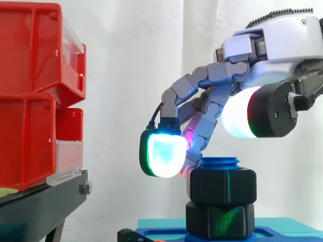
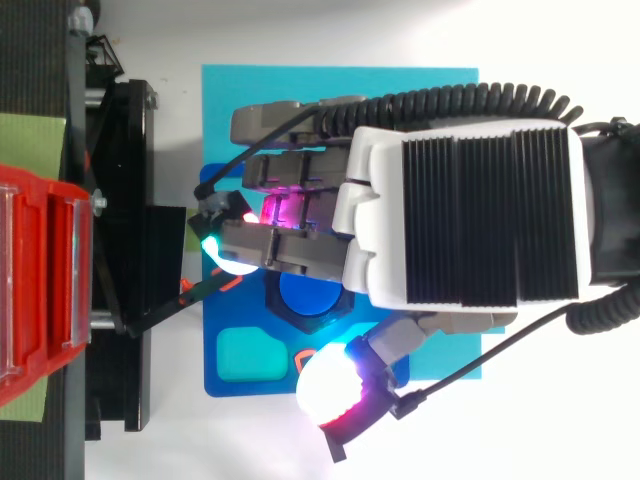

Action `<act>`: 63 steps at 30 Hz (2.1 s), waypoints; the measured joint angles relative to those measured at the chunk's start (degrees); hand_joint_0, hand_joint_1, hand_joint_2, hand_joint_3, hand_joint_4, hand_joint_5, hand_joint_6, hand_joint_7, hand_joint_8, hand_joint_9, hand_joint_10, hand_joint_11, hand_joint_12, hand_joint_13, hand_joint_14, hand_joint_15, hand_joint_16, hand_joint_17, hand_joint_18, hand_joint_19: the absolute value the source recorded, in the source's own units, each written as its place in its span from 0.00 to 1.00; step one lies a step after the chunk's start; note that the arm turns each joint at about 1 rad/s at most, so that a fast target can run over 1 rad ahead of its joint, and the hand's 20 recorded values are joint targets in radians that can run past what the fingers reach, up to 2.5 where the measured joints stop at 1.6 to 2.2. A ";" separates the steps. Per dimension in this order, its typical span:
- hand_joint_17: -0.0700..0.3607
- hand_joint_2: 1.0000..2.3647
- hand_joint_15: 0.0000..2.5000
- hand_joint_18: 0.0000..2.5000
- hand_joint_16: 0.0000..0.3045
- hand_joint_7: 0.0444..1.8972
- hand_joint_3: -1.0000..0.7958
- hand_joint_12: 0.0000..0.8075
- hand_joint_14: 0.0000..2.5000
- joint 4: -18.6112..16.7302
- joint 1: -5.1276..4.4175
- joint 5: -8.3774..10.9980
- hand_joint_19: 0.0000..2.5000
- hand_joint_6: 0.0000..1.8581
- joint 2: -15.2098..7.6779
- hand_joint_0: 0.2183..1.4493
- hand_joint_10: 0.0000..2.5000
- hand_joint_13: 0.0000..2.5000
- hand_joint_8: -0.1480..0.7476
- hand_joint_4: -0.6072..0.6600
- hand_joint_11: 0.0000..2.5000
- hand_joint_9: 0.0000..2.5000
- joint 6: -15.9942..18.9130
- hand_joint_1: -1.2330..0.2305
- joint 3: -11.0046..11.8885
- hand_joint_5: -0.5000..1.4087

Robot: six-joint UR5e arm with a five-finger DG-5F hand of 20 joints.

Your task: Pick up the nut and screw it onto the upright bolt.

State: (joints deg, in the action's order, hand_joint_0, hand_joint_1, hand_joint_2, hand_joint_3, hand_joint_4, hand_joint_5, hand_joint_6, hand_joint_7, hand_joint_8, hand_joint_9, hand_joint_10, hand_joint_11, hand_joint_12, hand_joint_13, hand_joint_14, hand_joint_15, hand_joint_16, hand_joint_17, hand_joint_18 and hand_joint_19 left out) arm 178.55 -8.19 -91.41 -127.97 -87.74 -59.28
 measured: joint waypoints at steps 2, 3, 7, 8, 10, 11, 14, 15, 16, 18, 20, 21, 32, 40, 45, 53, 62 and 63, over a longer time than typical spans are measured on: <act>0.31 0.00 0.00 0.17 0.10 0.49 0.28 0.26 0.00 0.06 0.05 -0.03 0.00 0.27 0.00 0.21 0.00 0.32 0.43 0.68 0.00 0.37 0.01 0.65 -0.06 0.24; 0.31 0.00 0.00 0.17 0.10 0.49 0.28 0.26 0.00 0.09 0.07 -0.06 0.00 0.27 0.00 0.21 0.00 0.32 0.43 0.69 0.00 0.37 0.02 0.65 -0.09 0.24; 0.31 0.00 0.00 0.17 0.10 0.49 0.28 0.26 0.00 0.13 0.20 -0.23 0.00 0.27 0.00 0.21 0.00 0.32 0.43 0.68 0.00 0.37 0.03 0.65 -0.17 0.24; 0.32 0.00 0.00 0.17 0.10 0.49 0.28 0.26 0.00 0.15 0.23 -0.30 0.00 0.27 0.00 0.21 0.00 0.32 0.43 0.69 0.00 0.37 0.03 0.65 -0.19 0.24; 0.32 0.00 0.00 0.17 0.10 0.49 0.28 0.26 0.00 0.18 0.31 -0.44 0.00 0.27 0.00 0.22 0.00 0.32 0.43 0.69 0.00 0.37 0.02 0.65 -0.19 0.24; 0.32 0.00 0.00 0.17 0.10 0.49 0.28 0.26 0.00 0.19 0.33 -0.49 0.00 0.27 0.00 0.22 0.00 0.32 0.43 0.68 0.00 0.37 0.01 0.65 -0.20 0.24; 0.32 0.00 0.00 0.17 0.10 0.50 0.28 0.26 0.00 0.22 0.36 -0.58 0.00 0.27 0.00 0.22 0.00 0.33 0.44 0.68 0.00 0.38 -0.01 0.65 -0.22 0.24; 0.32 0.00 0.00 0.17 0.10 0.50 0.28 0.26 0.00 0.23 0.39 -0.59 0.00 0.27 0.00 0.22 0.00 0.33 0.44 0.68 0.00 0.38 -0.02 0.65 -0.25 0.24; 0.32 0.00 0.00 0.17 0.10 0.52 0.28 0.25 0.00 0.26 0.40 -0.59 0.00 0.27 0.00 0.22 0.00 0.33 0.43 0.68 0.00 0.38 -0.03 0.65 -0.25 0.25; 0.32 0.00 0.00 0.18 0.10 0.54 0.28 0.25 0.00 0.40 0.42 -0.61 0.00 0.27 0.00 0.22 0.00 0.33 0.44 0.69 0.00 0.38 -0.04 0.65 -0.25 0.25; 0.31 0.00 0.00 0.18 0.09 0.56 0.28 0.25 0.00 0.60 0.44 -0.61 0.01 0.27 0.00 0.22 0.00 0.34 0.44 0.68 0.00 0.39 -0.05 0.65 -0.30 0.25; 0.31 0.00 0.00 0.18 0.09 0.57 0.28 0.25 0.00 0.64 0.44 -0.63 0.01 0.27 0.00 0.22 0.00 0.34 0.44 0.68 0.00 0.39 -0.04 0.65 -0.39 0.25; 0.31 0.00 0.00 0.21 0.09 0.75 0.28 0.24 0.00 0.83 0.86 -0.67 0.01 0.27 0.00 0.23 0.00 0.36 0.45 0.62 0.00 0.41 0.01 0.64 -0.97 0.26; 0.30 0.00 0.00 0.22 0.09 0.83 0.28 0.23 0.00 0.84 1.48 -1.39 0.02 0.27 0.01 0.23 0.00 0.37 0.46 0.58 0.00 0.43 0.03 0.64 -0.98 0.28; 0.30 0.00 0.00 0.23 0.08 0.85 0.28 0.22 0.00 0.84 2.13 -2.37 0.02 0.27 0.04 0.23 0.00 0.38 0.46 0.56 0.00 0.46 -0.03 0.64 -0.98 0.29; 0.29 0.00 0.00 0.26 0.08 0.85 0.28 0.20 0.00 0.84 3.25 -3.75 0.03 0.27 0.06 0.23 0.00 0.41 0.46 0.55 0.00 0.50 -0.12 0.64 -0.76 0.30; 0.30 0.00 0.00 0.26 0.08 0.69 0.28 0.21 0.00 1.49 4.59 -6.14 0.03 0.27 0.08 0.23 0.00 0.40 0.47 0.64 0.00 0.47 -0.27 0.63 1.31 0.26; 0.30 0.00 0.00 0.26 0.08 0.67 0.28 0.22 0.00 1.51 4.65 -6.31 0.03 0.27 0.08 0.23 0.00 0.39 0.47 0.64 0.00 0.47 -0.32 0.64 1.51 0.26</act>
State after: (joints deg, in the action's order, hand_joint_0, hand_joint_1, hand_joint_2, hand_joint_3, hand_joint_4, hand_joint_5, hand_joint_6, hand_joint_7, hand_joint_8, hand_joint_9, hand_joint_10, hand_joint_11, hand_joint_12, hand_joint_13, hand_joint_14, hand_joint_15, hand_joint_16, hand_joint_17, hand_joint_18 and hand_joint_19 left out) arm 180.05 -3.55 -97.72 -127.89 -88.06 -57.77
